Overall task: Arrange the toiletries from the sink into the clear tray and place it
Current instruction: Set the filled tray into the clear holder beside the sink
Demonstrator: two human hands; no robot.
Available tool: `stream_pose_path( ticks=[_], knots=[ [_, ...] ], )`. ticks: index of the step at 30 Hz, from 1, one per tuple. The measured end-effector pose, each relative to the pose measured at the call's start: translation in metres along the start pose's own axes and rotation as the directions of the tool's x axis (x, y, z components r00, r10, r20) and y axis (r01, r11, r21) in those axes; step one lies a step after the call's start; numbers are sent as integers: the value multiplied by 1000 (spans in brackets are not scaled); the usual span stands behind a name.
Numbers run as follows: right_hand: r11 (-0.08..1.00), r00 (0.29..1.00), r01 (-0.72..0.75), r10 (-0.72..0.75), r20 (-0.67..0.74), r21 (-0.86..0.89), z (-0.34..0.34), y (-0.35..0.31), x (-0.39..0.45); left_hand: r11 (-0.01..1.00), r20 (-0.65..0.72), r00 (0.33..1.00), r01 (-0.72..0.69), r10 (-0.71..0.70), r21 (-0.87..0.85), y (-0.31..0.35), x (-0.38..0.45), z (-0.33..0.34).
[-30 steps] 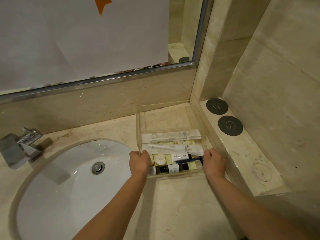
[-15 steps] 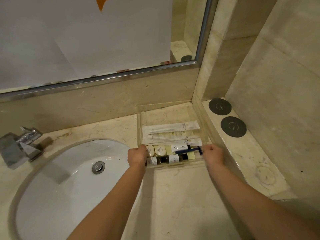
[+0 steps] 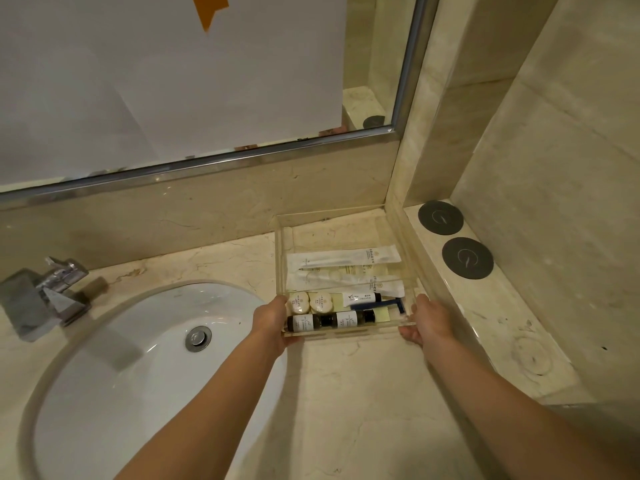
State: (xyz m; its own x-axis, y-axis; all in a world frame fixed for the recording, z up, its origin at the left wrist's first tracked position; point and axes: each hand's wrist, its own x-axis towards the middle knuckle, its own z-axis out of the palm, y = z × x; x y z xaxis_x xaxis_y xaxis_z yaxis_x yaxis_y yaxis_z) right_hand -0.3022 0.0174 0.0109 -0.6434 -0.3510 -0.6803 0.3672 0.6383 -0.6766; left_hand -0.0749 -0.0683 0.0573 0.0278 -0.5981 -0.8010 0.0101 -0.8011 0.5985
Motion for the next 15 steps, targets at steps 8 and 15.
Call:
stream_pose_path(
  ticks=[8, 15],
  knots=[
    [992, 1000, -11, 11, 5, 128, 5, -7, -1, 994, -39, 999, -42, 39, -97, 2, 18, 3],
    [960, 999, -44, 39, 21, 276, 13, -22, -7, 985, -132, 989, -90, 71, -145, 7, 36, 10]
  ],
)
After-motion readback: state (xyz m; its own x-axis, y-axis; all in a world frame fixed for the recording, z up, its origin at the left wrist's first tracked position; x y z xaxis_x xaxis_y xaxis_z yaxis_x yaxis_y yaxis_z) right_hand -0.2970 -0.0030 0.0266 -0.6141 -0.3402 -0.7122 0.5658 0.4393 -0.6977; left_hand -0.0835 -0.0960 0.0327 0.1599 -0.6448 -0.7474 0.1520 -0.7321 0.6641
